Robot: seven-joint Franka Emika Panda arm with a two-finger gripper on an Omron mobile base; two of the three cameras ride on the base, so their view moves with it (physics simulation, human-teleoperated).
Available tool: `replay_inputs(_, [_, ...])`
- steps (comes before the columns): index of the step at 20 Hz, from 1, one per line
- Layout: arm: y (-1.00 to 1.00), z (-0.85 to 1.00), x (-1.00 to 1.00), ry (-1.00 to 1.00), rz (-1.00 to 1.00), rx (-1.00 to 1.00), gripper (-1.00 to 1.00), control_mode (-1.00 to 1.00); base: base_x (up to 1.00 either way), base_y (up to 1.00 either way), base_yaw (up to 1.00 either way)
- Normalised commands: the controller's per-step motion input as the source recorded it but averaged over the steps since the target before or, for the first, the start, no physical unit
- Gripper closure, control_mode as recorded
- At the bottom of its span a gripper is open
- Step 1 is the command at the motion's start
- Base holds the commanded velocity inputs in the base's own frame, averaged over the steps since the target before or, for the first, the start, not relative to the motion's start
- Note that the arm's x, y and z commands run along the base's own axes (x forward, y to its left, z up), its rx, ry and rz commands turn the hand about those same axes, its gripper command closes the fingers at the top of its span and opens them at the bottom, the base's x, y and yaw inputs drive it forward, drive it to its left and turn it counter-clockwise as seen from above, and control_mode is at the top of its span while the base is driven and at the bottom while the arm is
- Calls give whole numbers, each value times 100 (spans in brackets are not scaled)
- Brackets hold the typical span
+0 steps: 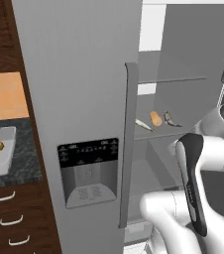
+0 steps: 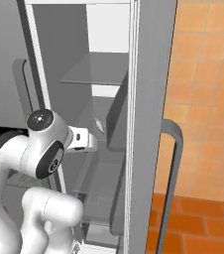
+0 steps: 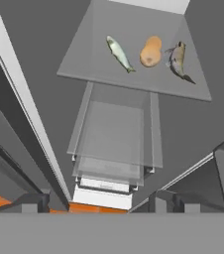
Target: Place one squash and one fish in each tupperware on the nearby counter, to pack two identical lunches.
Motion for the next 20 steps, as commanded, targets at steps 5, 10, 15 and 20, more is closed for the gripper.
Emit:
replay_inputs(5, [-3,-5,9,0,1,0,-100,-100,17,-23,11])
replay_inputs(10, [-5,-20,90,0,1,4,-100,-100,0,0,0])
replay_inputs(15, [0,-8,100,1,0,6,-100,-100,0,0,0])
replay_inputs(20, [0,-3,91,11,4,4,-100,-100,0,0,0])
